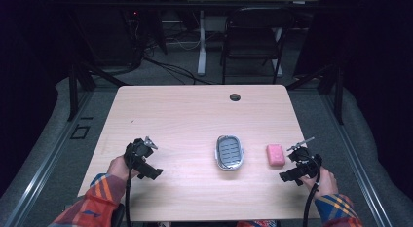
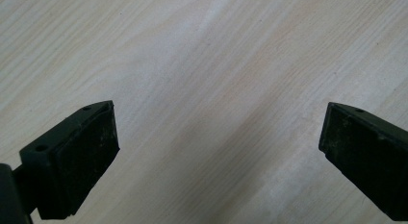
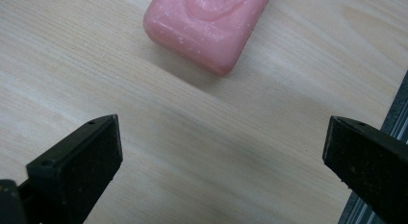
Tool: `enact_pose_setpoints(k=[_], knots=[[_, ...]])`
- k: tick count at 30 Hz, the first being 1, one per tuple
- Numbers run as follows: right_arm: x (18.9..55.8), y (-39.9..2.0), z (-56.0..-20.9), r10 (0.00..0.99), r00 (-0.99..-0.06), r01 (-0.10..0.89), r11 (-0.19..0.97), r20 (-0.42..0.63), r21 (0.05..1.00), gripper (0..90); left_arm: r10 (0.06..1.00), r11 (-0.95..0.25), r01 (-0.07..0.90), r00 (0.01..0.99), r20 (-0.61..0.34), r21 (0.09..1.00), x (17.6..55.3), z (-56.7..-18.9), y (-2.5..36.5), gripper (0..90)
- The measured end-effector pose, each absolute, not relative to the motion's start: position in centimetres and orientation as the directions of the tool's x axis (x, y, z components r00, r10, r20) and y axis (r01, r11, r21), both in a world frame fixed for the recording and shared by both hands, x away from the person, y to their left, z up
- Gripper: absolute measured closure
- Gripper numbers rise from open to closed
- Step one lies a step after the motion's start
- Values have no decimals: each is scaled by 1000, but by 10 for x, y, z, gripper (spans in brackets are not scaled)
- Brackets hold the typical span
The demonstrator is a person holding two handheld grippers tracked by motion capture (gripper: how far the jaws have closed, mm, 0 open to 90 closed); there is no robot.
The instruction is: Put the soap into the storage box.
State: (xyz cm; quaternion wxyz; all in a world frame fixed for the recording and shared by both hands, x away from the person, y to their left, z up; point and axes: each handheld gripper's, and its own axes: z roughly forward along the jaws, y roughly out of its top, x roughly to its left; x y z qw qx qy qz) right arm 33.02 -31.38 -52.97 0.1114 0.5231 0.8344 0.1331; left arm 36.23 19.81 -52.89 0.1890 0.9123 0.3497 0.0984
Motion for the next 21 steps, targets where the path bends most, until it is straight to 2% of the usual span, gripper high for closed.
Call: enact_pose_setpoints(k=[13,17,21], knots=[[333,-310,-528,900,-431,844,428,-67,323,0,674,-682,597,737,45,423,361,-528,199,1],[333,-309,-529,910,-412,847,402,-48,348,0,671,-685,596,740,44,418,362,-528,199,1],[334,-310,-524,905,-417,846,421,-86,329,7,672,-685,597,739,45,418,361,-529,199,1]])
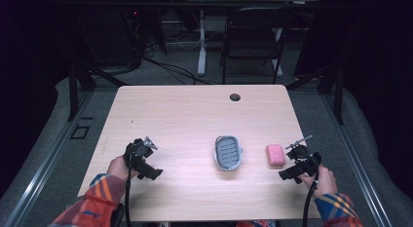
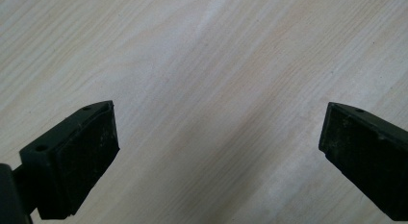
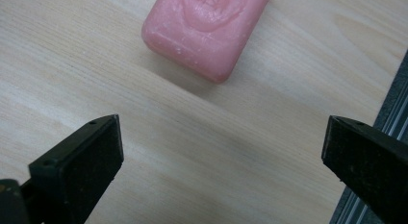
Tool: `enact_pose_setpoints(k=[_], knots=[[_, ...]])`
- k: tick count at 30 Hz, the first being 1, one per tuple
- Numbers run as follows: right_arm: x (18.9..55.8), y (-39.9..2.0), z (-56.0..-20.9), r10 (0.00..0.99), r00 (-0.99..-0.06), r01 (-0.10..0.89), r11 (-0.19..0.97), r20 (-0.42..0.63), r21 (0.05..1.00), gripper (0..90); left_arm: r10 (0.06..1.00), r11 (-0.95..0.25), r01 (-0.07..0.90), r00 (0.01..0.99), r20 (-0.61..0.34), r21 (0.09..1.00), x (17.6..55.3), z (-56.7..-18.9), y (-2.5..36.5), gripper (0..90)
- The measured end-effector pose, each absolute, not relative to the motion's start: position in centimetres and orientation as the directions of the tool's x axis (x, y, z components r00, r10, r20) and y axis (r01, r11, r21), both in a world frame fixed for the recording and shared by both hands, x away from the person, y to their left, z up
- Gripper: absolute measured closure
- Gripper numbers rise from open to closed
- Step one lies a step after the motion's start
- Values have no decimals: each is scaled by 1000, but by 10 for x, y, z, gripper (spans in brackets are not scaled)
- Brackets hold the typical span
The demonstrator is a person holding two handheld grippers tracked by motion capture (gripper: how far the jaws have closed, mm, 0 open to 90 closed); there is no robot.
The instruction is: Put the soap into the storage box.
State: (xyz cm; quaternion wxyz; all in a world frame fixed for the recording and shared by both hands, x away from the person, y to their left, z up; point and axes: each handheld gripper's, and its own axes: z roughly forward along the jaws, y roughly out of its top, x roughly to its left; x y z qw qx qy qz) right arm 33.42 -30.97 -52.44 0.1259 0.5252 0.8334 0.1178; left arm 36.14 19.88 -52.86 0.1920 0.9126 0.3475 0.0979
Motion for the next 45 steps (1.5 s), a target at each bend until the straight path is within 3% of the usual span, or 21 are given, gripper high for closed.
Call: enact_pose_setpoints(k=[24,45], knots=[[345,-292,-510,902,-429,837,419,-53,351,7,672,-685,598,739,43,416,362,-529,198,1],[363,-288,-507,939,-343,874,312,18,372,0,666,-691,594,745,41,412,363,-530,197,1]])
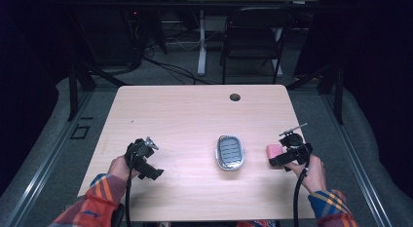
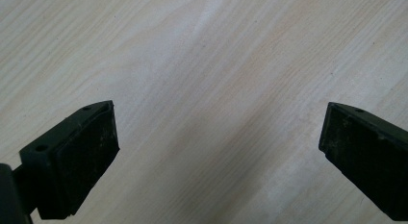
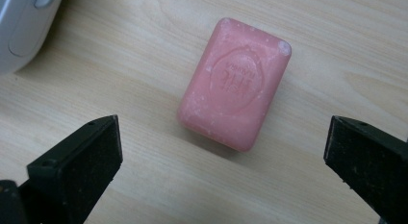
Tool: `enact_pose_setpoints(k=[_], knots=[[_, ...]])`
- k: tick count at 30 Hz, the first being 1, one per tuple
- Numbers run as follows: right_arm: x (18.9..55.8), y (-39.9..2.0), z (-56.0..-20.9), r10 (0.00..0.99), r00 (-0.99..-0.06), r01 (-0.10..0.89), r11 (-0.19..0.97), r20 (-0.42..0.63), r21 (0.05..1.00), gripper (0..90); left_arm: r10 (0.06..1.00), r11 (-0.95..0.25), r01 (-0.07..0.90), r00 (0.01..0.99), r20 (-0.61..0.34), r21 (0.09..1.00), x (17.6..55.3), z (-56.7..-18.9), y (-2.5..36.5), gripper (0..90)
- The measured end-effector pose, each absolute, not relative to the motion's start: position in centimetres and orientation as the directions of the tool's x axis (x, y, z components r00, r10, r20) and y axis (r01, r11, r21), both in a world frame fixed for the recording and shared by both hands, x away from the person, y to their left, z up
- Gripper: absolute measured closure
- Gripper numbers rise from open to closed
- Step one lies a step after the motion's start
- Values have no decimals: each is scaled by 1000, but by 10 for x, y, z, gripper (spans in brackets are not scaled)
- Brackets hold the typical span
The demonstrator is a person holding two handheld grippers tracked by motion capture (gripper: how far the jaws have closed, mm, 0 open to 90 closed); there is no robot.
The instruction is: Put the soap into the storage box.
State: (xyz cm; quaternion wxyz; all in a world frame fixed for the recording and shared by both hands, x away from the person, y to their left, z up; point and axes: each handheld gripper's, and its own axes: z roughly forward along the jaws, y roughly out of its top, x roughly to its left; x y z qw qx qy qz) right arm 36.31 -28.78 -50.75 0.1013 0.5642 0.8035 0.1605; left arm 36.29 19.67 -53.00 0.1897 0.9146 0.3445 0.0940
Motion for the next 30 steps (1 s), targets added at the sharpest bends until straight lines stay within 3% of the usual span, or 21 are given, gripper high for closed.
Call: enact_pose_setpoints(k=[17,24,30], knots=[[386,-282,-512,955,-292,900,258,47,351,17,662,-692,592,748,38,414,363,-530,197,1],[397,-286,-520,960,-264,922,221,97,318,126,661,-691,591,749,35,416,363,-530,197,1],[400,-288,-522,967,-241,927,204,83,314,142,661,-694,590,749,41,413,362,-530,197,1]])
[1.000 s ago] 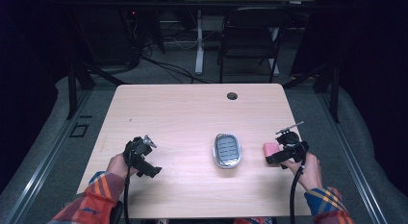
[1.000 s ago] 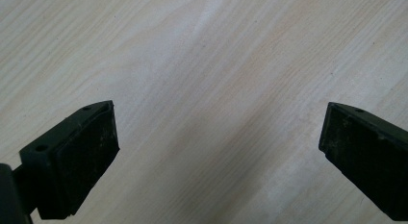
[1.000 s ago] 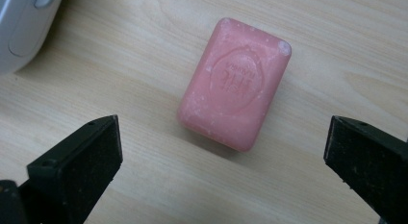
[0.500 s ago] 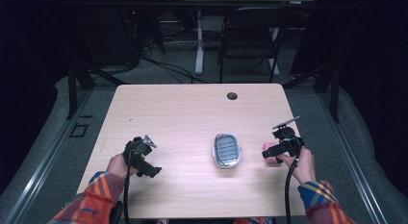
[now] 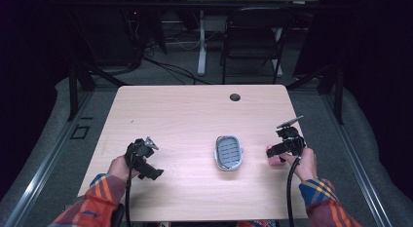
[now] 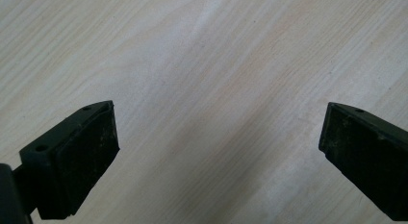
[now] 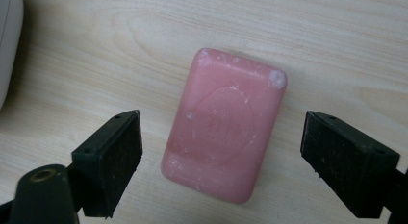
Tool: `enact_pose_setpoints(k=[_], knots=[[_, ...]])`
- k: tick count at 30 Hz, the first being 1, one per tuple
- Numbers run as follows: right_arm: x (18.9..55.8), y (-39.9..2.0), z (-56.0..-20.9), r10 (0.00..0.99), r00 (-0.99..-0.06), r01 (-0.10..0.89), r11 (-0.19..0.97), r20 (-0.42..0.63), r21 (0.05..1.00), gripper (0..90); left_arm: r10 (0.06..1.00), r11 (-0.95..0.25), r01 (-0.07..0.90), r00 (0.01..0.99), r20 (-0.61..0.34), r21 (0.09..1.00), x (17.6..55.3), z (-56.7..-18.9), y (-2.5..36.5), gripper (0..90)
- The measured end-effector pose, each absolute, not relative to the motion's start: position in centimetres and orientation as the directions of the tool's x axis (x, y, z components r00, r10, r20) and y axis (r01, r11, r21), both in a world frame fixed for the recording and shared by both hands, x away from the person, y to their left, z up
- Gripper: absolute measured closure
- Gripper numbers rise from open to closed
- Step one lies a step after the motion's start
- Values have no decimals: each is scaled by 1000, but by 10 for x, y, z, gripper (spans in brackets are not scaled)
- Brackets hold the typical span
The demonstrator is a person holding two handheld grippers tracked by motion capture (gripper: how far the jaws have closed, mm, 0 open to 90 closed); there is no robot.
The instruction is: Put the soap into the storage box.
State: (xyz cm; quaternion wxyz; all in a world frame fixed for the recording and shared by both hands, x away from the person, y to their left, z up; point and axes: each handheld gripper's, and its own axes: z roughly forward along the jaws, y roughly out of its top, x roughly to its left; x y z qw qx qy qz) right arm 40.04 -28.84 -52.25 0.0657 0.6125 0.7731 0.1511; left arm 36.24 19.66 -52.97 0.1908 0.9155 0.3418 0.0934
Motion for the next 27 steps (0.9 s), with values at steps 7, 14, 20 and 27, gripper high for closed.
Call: enact_pose_setpoints(k=[7,14,20,27], knots=[[406,-284,-529,971,-228,933,198,66,302,164,662,-695,592,748,43,408,363,-530,196,1],[409,-281,-530,963,-264,929,240,49,281,190,661,-693,586,749,47,420,361,-529,198,1],[414,-278,-536,966,-256,937,242,26,251,258,656,-699,583,753,47,415,361,-529,198,2],[413,-279,-537,966,-258,936,244,23,255,299,656,-698,581,753,48,418,361,-528,198,3]])
